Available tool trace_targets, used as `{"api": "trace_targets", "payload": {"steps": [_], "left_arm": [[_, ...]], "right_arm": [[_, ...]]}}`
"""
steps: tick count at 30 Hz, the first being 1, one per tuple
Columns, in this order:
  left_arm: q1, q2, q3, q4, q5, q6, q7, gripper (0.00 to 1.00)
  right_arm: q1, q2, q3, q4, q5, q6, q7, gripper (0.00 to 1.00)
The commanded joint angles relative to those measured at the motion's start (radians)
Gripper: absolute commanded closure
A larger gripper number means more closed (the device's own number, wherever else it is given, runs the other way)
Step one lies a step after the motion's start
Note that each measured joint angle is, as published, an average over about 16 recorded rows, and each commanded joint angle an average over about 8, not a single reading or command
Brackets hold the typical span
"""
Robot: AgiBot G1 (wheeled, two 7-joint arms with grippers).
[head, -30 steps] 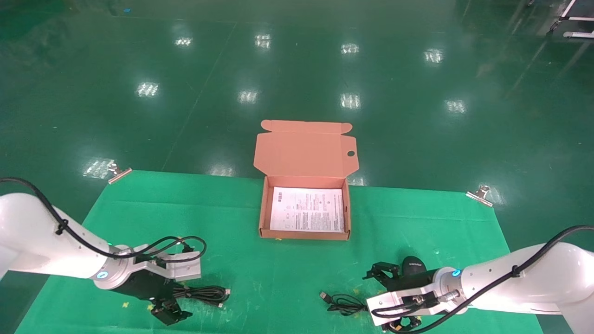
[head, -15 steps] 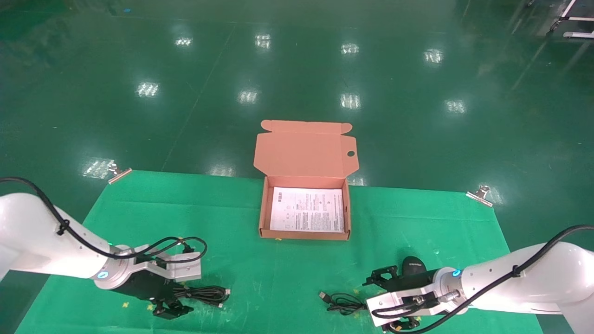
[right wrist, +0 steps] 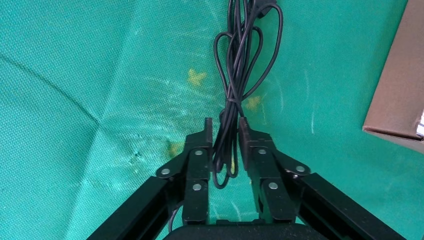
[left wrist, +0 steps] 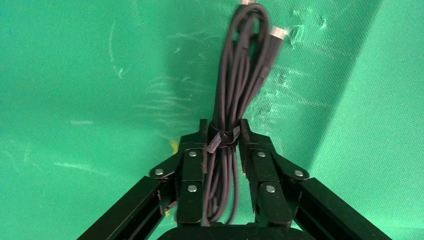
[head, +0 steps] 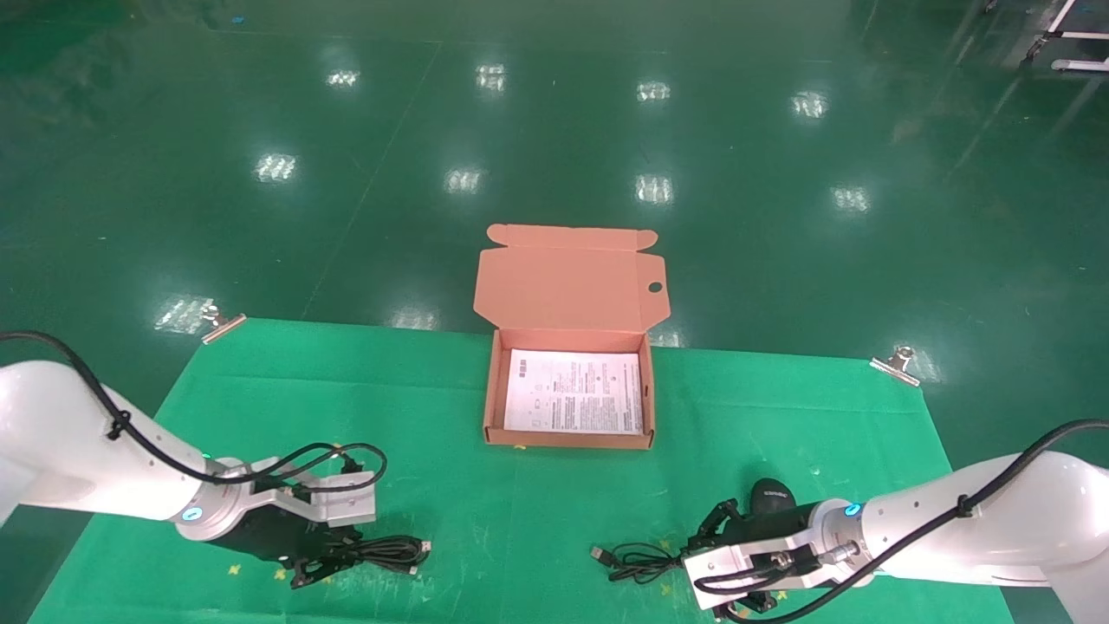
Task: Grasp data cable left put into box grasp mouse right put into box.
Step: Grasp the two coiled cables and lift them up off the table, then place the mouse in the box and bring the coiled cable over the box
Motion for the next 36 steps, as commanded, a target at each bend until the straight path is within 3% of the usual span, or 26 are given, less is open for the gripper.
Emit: {"api": "trace_targets", "payload": {"steps": [1,21,30,36], "left_arm": [[0.0,0.0,0.0,0.0,0.0,0.0,0.0,1.0],[-0.008,-0.011,-0.003,-0.026,-0.005,0.007,0.016,1.0],[-0.061,-0.096,-0.014,-0.267,0.021,0.004,0.011,1.0],[-0.102,-0.139,-0.02,-0.474,0.109,-0.053,-0.108,1.0]], "right_arm": [[0.0,0.0,0.0,0.0,0.0,0.0,0.0,1.0],[0.019,0.033,0.028,0.006,0.033,-0.012,0.024,1.0],[0.111,0.181,0.158,0.092,0.166,-0.026,0.136,1.0],[0.21,0.178,0.216,0.117,0.197,0.034,0.209,1.0]]}}
